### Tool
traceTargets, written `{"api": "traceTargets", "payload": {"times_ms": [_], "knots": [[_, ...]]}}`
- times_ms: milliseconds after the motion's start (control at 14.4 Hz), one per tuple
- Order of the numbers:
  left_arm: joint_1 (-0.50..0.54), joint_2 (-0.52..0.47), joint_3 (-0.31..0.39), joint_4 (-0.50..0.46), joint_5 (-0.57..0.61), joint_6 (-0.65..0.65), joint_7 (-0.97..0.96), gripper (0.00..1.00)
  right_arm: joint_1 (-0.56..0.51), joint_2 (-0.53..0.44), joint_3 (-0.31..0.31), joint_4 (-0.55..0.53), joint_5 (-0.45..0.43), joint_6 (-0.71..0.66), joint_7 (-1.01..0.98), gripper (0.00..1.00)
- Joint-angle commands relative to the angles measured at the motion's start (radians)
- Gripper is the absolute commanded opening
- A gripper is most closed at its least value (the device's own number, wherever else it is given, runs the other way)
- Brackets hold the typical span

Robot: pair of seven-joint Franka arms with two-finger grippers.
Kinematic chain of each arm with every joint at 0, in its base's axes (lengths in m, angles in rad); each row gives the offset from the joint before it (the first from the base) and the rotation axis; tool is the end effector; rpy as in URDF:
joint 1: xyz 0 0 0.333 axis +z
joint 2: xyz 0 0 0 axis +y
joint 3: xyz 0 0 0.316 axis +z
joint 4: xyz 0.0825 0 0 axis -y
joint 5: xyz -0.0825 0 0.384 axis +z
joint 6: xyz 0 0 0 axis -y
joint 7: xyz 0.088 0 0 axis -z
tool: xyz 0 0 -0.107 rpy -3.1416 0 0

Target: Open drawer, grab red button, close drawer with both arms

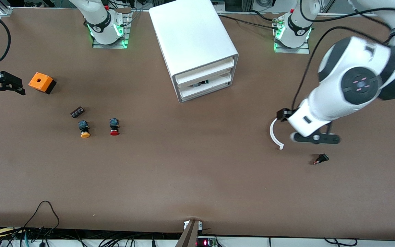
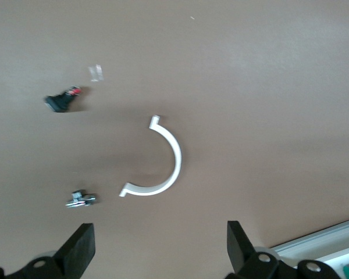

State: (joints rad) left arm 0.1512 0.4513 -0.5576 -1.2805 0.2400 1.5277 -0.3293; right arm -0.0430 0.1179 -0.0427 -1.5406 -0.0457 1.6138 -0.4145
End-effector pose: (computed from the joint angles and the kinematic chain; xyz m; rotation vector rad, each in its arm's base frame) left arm 0.6411 -0.1674 0.5112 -3.0795 0.0834 0.1996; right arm 0.5895 -0.0540 0.5750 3.0597 0.5126 -0.0865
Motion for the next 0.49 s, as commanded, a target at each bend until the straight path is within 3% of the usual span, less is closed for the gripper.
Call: {"api": "traceTargets", "payload": {"times_ms": [0,139,416], "knots": [[0.053,-0.072,-0.007,-0.016,0.001,-0.021,0.087,1.00,-0.003,-0.064,0.003,-0.096,-0.013,0.058,-0.004,1.00],[0.070,-0.112,0.025,-0.035,-0.057,-0.018,0.195,1.00,-0.001,-0.121,0.003,-0.186,-0.013,0.116,-0.004,1.00],[-0.082,-0.311,0.327,-0.254,-0.214,0.081,0.250,1.00,-0.003,-0.116,-0.005,-0.165,0.003,0.092,0.000,1.00]]}}
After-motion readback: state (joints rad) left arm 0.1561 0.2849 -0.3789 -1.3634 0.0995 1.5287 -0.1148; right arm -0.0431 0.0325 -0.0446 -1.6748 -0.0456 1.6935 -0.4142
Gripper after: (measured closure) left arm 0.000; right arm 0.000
